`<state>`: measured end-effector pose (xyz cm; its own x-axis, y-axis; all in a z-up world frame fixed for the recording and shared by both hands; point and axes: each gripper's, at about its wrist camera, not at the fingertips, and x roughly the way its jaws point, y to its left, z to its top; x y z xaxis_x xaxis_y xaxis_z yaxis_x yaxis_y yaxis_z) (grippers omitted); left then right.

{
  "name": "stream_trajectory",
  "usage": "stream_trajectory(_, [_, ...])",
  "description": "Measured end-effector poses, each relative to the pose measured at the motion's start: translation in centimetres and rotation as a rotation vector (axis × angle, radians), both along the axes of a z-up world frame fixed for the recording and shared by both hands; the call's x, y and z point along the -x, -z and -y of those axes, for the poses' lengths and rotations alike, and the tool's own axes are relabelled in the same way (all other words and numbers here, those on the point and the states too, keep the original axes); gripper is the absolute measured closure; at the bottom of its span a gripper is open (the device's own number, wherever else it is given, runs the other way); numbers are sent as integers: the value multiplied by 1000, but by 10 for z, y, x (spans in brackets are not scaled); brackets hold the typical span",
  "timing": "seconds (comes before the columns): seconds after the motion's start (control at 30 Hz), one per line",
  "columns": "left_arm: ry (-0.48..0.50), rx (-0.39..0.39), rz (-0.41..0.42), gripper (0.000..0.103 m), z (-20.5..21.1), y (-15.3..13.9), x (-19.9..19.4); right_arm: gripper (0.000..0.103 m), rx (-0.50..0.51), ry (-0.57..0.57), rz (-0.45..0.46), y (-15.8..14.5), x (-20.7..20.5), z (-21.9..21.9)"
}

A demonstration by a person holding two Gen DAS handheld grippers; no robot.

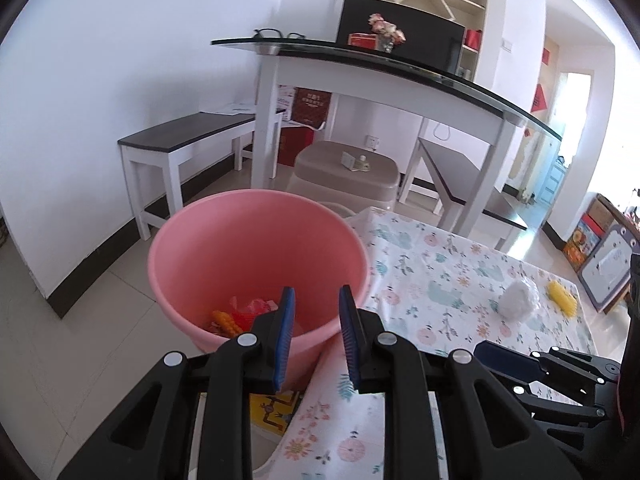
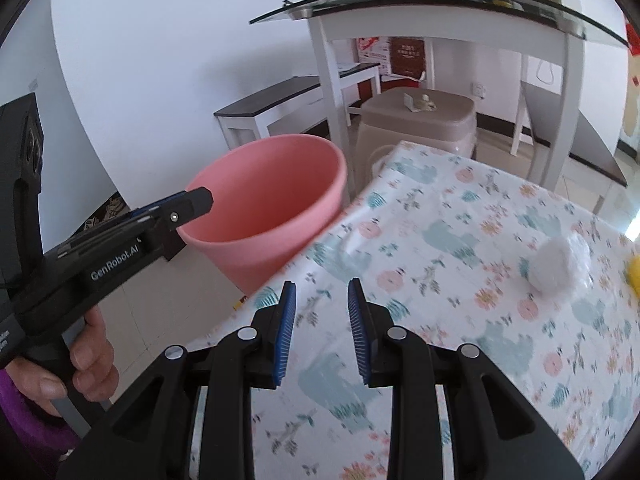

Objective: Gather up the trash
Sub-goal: 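Move both grippers back over the table toward the clear bag and yellow net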

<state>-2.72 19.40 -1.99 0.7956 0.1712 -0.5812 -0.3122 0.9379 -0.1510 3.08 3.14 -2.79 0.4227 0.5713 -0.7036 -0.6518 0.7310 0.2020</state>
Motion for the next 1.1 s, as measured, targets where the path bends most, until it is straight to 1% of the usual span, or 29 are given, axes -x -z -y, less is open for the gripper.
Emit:
stream_trajectory(0.3, [80, -41, -27, 82, 33, 1, -9, 76, -10, 62, -34, 10, -1, 39])
stream_trajectory(0.63, [185, -65, -56, 82, 75, 7, -29, 76, -57, 189, -66, 15, -17, 94])
stream_trajectory(0.77, [237, -64, -61, 82, 93, 10, -41, 76, -54, 242, -54, 15, -23, 116])
stream_trajectory(1.0, [345, -50, -73, 82, 134, 12, -74, 76, -55, 374, -41, 17, -38, 168])
stream_trajectory(1.1, [384, -17, -80, 82, 149, 11, -91, 76, -63, 428, -47, 20, -44, 188])
